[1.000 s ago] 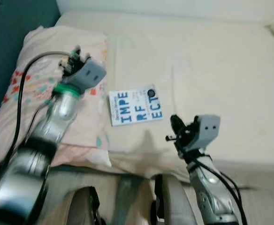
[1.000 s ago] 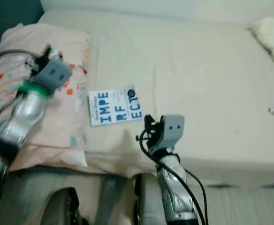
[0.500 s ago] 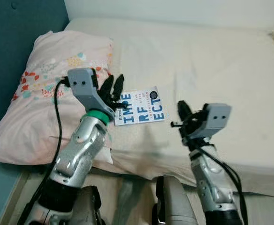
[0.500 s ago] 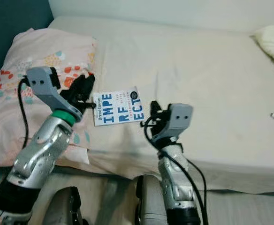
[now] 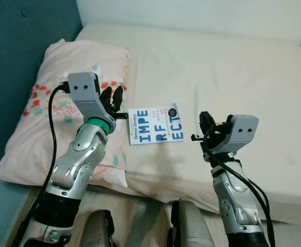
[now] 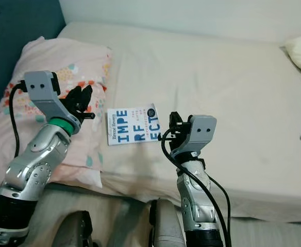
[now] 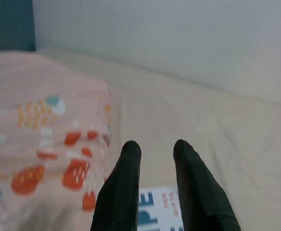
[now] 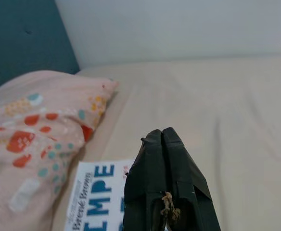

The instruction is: Clean up the room

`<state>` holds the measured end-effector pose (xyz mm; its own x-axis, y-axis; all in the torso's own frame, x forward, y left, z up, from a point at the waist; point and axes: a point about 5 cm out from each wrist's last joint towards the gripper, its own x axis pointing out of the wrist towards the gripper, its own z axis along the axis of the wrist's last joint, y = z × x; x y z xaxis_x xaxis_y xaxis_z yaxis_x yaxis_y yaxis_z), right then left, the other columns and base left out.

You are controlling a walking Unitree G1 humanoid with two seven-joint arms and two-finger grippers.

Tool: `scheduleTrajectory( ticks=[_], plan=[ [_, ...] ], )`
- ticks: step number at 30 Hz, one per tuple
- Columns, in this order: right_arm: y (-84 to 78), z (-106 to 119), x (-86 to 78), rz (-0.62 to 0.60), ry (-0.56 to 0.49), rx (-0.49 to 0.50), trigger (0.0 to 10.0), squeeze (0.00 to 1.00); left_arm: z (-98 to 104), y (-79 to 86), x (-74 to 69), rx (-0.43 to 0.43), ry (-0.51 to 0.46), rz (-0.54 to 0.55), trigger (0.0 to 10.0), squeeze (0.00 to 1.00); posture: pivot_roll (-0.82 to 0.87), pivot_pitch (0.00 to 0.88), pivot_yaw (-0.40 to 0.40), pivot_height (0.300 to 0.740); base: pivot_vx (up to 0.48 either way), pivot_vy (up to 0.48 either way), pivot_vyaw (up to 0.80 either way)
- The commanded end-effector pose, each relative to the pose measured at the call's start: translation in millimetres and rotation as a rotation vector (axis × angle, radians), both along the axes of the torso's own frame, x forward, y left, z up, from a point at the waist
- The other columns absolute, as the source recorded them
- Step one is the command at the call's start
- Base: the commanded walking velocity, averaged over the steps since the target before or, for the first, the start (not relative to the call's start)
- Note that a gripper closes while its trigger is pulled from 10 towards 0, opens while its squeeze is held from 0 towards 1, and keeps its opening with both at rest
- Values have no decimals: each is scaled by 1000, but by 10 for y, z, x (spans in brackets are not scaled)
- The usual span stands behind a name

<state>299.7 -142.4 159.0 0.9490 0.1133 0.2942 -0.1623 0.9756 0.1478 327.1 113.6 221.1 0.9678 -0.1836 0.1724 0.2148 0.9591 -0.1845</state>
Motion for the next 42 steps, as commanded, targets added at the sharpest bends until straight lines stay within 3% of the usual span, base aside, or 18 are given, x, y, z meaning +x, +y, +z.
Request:
scheduleTrajectory(
  ticks=[1,11,17,23,30,42],
  plan=[
    [-1,-42,-7,-3,9,-5,10000,0,-70,-12,-7,32,4,-3,10000,0,-53,117,34,681,0,0,0],
    [-32,-52,27,-6,16,-16,10000,0,-121,-46,10,68,27,-7,10000,0,-52,105,29,708,0,0,0],
    [-102,-59,49,-37,23,-15,10000,0,-205,-117,32,116,53,-91,10000,0,-61,94,31,731,0,0,0],
    [-190,-45,80,-107,24,-2,10000,0,-161,-180,45,144,20,-162,10000,0,-67,84,35,736,0,0,0],
    [-207,-48,89,-106,23,-3,10000,0,-92,-247,50,136,-15,-192,10000,0,-72,83,35,736,0,0,0],
    [-184,-66,97,-103,28,3,10000,0,-52,-253,49,128,-38,-210,10000,0,-67,93,37,736,0,444,0]
  ],
)
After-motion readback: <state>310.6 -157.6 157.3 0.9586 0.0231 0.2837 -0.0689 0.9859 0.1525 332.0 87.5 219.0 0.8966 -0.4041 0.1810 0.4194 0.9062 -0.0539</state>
